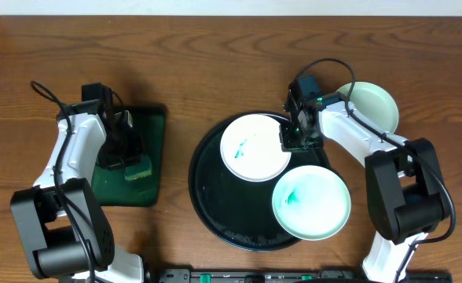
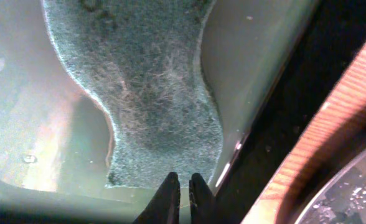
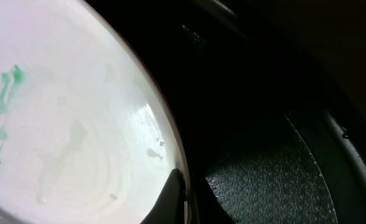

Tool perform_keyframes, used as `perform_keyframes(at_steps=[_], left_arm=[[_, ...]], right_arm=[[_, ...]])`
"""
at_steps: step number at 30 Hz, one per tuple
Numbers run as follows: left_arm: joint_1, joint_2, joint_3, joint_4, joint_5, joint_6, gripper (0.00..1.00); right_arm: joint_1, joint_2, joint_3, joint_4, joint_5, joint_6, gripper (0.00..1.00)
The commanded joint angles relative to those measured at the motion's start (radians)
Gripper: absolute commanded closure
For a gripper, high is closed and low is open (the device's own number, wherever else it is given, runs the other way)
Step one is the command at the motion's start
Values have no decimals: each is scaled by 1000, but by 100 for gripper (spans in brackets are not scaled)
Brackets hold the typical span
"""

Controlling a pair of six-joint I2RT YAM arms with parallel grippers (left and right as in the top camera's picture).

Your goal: Clean dirty plates on tray and stack at the side

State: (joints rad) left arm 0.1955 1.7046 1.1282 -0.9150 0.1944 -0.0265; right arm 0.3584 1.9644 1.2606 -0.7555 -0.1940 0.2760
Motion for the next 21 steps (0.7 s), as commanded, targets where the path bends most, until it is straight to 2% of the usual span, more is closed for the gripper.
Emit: perform_keyframes(at_steps=[1,3,4,5,6,11,15,19,21], left_arm=[[2,10,21,3,-35,-1,85],[2,23,21,8,-50,-3,83],[2,31,21,9,-54,-4,69],[2,41,21,12,-53,-4,50],[2,51,21,13,-54,-4,47],[2,114,21,33,-80,-5,47],[2,142,21,55,-79,-12,61],[1,142,24,69,-79,-16,64],[1,141,27,69,-79,-16,79]], right_arm=[[22,18,-46,-16,43,0,99],[23,18,-48,-16,41,-4,99],[23,18,-48,-16,35,-12,99],[23,18,-48,-16,31,-16,99],[25,18,-48,-16,27,-15,99],[30,18,-49,-16,20,-16,99],[31,18,-49,-18,11,-21,99],[31,18,-49,-15,5,-23,98],[32,18,-49,-14,5,-23,99]])
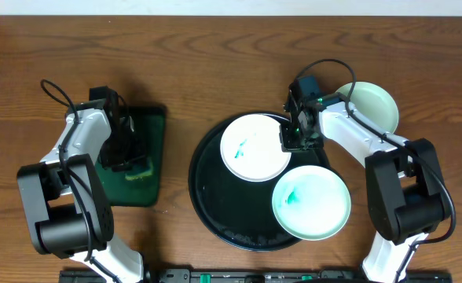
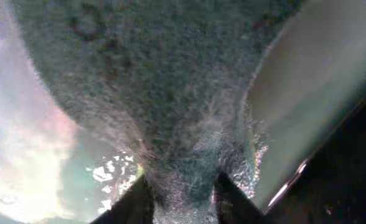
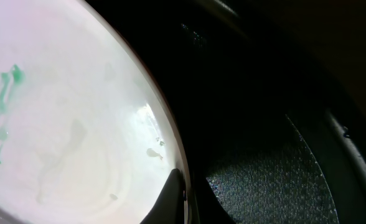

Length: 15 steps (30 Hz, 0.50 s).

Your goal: Clean dirty plates on tray and stack at the side

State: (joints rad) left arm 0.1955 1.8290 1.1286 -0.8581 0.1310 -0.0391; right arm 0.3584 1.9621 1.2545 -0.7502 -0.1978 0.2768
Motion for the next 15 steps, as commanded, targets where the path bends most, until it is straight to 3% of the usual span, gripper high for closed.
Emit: perform_keyframes(at_steps=[1,2,11,13,14,15], left_arm=[[1,17,30,11,-16,-6,89],[1,17,35,10,-16,-11,93],[1,-26,71,-28,-16,-15,90],[2,-28,71,-34,-16,-19,39],[2,-28,71,-38,-16,-18,22],[2,-28,71,-37,-16,-18,21]], right_arm=[[32,20,-43,-18,9,-24,99],[32,20,-43,-18,9,-24,99],[32,20,-43,-18,6,-24,99],[32,20,-43,-21,6,-24,99],[32,20,-43,-21,6,-24,99],[32,20,-43,-21,5,-28,99]])
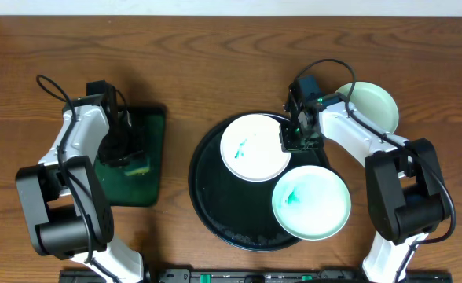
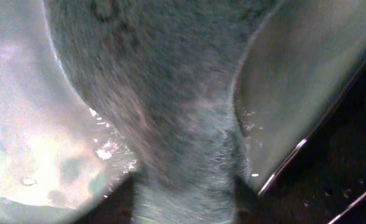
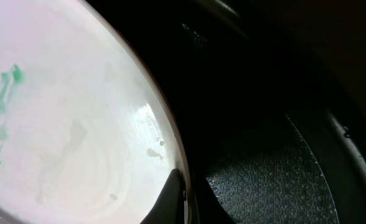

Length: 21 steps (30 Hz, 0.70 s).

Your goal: Clean dirty plates on tray and stack at the side

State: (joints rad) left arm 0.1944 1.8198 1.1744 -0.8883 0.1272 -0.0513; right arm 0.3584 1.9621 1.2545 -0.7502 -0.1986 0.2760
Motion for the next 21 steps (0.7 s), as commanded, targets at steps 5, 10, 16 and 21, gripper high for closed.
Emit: perform_keyframes(at_steps=[5,10,16,21], left_arm=[[3,-19,25,30,-40,-6,21],[3,-19,25,88,-43,-5,29],[3,-19,25,108,-42,-6,56],[3,-19,25,99,-42,-6,92]], right_arm=[[32,20,-43,-25,6,-31,99],[32,20,-43,-29,6,-33,99],[32,20,-43,-32,6,-38,99],[35,20,-43,-32,6,-38,99]])
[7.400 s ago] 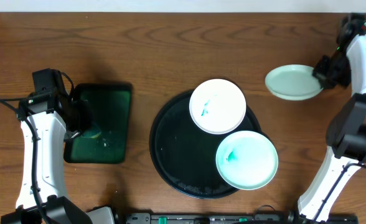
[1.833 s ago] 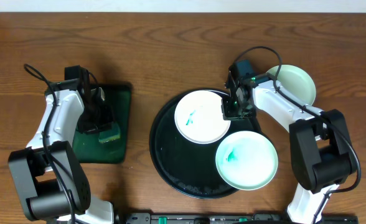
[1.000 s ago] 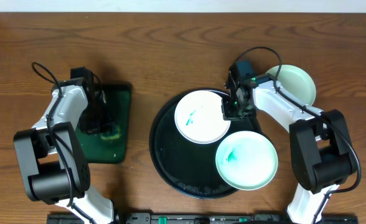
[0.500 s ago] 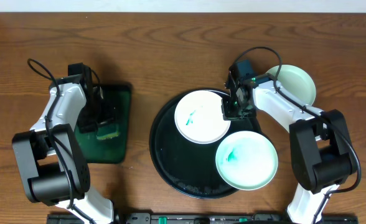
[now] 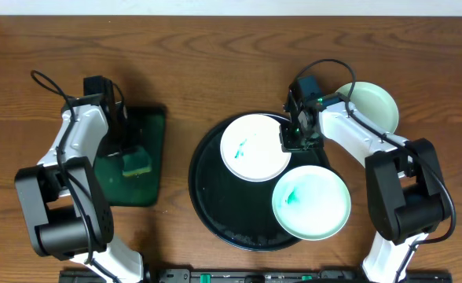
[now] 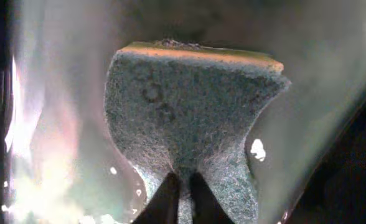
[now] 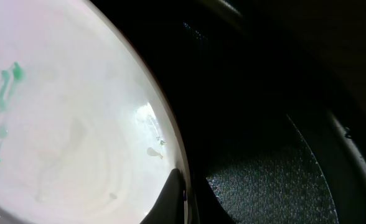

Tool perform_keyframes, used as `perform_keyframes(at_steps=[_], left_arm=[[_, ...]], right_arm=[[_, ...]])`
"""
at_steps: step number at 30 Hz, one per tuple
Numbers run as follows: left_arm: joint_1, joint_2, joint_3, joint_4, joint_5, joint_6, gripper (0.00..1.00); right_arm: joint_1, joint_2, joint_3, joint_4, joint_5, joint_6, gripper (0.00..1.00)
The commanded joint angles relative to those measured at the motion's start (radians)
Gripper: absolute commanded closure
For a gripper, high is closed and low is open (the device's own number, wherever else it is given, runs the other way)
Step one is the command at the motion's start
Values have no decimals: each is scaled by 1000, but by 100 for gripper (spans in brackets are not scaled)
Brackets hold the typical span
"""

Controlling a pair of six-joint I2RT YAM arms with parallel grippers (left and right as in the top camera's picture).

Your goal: Clean dirty plates on tray and stack at the side

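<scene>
A white plate with a green smear lies on the round black tray. My right gripper is shut on its right rim; the right wrist view shows the fingers pinching the plate's edge. A mint plate, also smeared green, sits at the tray's front right. A mint plate without smears rests on the table at the right. My left gripper is shut on the near edge of a green sponge with a yellow back, over the wet dark green square tray.
The brown wooden table surrounds both trays. The black tray's textured floor shows beside the white plate. Cables loop off both arms.
The sponge filled the left wrist view with the fingers spread round it; now the whole sponge shows, pinched between shut fingers. The right gripper and both dirty plates are unchanged.
First my left fingers stood together at the sponge's near edge in the green tray. Then they were spread and pushed down round the sponge, in wet glare. Now they are shut on it. All the while my right gripper held the white plate's rim.
</scene>
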State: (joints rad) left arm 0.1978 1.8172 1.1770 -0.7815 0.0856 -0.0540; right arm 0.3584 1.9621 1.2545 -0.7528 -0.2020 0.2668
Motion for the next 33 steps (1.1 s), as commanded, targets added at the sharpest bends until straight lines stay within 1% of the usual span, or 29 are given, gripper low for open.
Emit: perform_keyframes(at_steps=[1,5,6,7,8,9,11,12,13,14,15,19,20,21,25,26,27,28,30,32,33], left_arm=[[0,-16,22,-10,0,-3,92],[0,-14,22,-18,-1,-3,92],[0,-14,22,-20,-1,-3,78],[0,-14,22,-21,-1,-3,61],[0,-14,22,-21,-1,-3,57],[0,-14,22,-21,-1,-3,55],[0,-14,22,-21,-1,-3,46],[0,-13,22,-20,-1,-3,45],[0,-13,22,-20,-1,-3,49],[0,-11,22,-20,-1,-3,57],[0,-10,22,-19,-1,-3,59],[0,6,22,-8,-1,-3,59],[0,13,22,-5,-1,-3,60],[0,22,22,-4,0,-3,63],[0,31,22,-9,0,-3,64],[0,31,22,-8,0,-3,66],[0,31,22,-8,-1,-3,67],[0,33,22,-5,-1,-3,64],[0,41,22,-4,-1,-3,55],[0,53,22,-5,-1,-3,55],[0,58,22,-5,-1,-3,64]], right_arm=[[35,20,-43,-32,10,-29,99],[36,20,-43,-45,10,-30,99],[36,20,-43,-48,9,-37,99],[36,20,-43,-52,10,-37,99],[36,20,-43,-55,10,-36,99],[36,20,-43,-58,10,-37,99],[36,20,-43,-62,10,-37,99],[36,20,-43,-63,10,-37,99],[36,20,-43,-63,9,-37,99],[36,19,-43,-64,9,-36,99],[36,20,-43,-66,9,-37,99],[36,20,-43,-68,10,-37,99],[36,19,-43,-68,9,-36,99],[36,20,-43,-68,10,-36,99],[36,19,-43,-68,9,-36,99],[36,20,-43,-67,9,-36,99],[36,19,-43,-67,9,-36,99],[36,19,-43,-67,9,-36,99],[36,19,-43,-67,9,-36,99],[36,20,-43,-69,9,-36,99],[36,20,-43,-69,9,-36,99]])
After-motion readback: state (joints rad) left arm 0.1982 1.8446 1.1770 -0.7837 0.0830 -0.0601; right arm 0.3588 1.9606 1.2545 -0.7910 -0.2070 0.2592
